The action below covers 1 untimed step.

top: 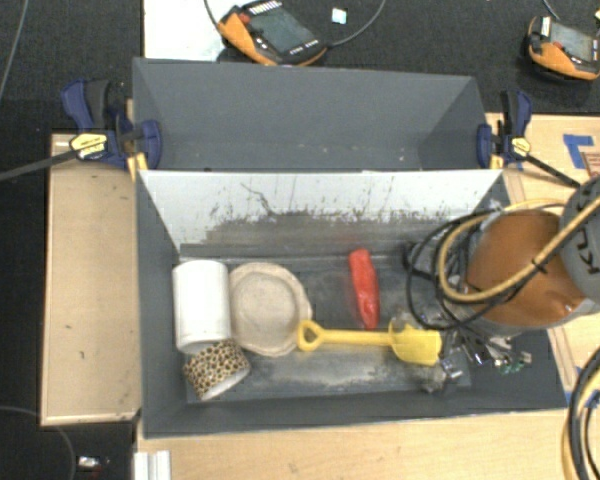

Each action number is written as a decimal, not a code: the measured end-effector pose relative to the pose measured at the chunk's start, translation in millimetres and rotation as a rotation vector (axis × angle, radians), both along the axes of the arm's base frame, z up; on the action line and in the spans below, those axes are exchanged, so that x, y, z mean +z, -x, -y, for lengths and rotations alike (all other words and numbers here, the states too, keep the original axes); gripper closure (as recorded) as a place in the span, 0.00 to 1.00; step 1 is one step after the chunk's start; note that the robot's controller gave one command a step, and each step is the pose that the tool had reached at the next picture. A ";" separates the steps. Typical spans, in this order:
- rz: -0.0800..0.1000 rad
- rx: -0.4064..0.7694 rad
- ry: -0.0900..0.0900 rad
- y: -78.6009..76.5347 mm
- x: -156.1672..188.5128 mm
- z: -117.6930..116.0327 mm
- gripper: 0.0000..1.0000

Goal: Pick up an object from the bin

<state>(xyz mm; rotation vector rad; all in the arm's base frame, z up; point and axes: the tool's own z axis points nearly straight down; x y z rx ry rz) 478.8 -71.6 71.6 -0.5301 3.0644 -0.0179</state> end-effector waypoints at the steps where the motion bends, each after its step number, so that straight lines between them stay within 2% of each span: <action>1: -0.019 -0.190 -0.008 -0.3 -0.3 -3.4 1.00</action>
Offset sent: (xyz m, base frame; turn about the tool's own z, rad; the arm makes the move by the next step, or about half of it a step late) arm 0.0000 0.0000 0.0000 0.0000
